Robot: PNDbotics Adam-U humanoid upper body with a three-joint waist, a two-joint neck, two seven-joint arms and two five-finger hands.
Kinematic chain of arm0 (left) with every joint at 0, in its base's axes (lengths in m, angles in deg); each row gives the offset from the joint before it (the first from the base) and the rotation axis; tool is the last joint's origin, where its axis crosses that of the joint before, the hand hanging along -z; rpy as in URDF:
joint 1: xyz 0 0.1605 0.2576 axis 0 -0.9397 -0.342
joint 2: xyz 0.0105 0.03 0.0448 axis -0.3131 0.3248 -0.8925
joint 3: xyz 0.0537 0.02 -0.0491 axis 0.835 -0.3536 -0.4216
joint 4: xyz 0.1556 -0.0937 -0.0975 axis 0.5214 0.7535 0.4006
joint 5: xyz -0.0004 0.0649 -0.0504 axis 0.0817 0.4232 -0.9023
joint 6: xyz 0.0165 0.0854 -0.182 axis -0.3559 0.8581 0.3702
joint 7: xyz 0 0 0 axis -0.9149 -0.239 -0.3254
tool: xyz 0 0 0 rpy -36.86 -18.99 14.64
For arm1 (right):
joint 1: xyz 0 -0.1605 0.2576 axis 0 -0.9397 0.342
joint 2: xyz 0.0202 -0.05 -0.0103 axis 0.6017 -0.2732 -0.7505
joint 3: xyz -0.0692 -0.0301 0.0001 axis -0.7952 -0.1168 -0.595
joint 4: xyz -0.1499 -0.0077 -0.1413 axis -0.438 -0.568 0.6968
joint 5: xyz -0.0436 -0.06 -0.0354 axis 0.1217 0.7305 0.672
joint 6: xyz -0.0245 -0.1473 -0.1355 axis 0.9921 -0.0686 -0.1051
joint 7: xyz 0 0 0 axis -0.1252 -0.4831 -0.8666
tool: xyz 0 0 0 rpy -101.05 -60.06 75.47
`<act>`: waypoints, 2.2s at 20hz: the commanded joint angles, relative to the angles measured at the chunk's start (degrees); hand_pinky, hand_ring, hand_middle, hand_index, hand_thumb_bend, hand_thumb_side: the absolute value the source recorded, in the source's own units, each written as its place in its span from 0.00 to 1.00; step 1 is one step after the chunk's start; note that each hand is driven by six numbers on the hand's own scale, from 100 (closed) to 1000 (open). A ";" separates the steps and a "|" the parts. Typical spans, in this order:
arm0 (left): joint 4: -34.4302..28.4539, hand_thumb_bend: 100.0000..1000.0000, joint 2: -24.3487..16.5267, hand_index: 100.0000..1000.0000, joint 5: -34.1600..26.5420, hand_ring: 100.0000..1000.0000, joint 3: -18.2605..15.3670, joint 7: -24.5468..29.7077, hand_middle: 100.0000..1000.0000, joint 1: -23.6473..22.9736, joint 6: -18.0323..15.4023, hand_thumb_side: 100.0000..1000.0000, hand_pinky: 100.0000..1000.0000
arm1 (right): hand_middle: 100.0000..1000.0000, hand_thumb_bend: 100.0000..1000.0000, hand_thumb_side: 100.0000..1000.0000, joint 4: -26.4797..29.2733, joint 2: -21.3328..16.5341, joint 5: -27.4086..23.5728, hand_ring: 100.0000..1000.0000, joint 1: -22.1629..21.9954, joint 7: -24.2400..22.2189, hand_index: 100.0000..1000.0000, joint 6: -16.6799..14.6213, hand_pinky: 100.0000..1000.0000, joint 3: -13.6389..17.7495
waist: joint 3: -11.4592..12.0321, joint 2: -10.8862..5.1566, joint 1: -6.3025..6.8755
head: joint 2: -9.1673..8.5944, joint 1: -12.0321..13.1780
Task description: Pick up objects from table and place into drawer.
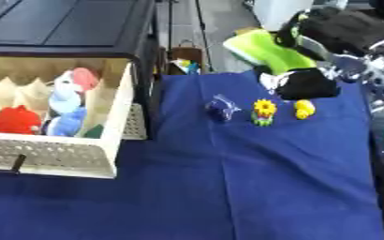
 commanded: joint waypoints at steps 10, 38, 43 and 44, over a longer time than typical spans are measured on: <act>-0.75 0.17 -1.93 0.85 -0.69 0.65 0.47 0.38 0.75 0.37 0.67 1.00 0.60 | 0.42 0.11 0.66 1.21 2.61 -3.79 0.82 8.06 0.02 0.57 -1.42 0.67 -3.85 | 1.39 -1.45 -0.39 | 0.45 -1.48; -0.75 0.16 -2.32 0.85 -3.36 0.65 2.05 2.67 0.75 1.82 2.40 1.00 0.60 | 0.46 0.14 0.67 -27.13 20.47 -7.03 0.83 24.56 10.63 0.62 -12.03 0.68 -17.41 | 6.50 -1.31 -2.02 | 0.60 -5.94; -0.75 0.16 -2.32 0.85 -3.58 0.66 2.04 2.85 0.75 1.88 2.47 1.00 0.60 | 0.52 0.24 0.70 -29.94 21.05 -5.14 0.85 24.58 11.54 0.89 -13.48 0.70 -17.46 | 6.64 -1.24 -2.04 | 0.56 -6.01; -0.75 0.16 -2.31 0.85 -3.60 0.66 2.03 2.88 0.75 1.89 2.49 1.00 0.60 | 0.53 0.27 0.70 -30.14 21.07 -5.04 0.85 24.54 11.57 0.91 -13.63 0.70 -17.40 | 6.64 -1.24 -2.04 | 0.55 -5.97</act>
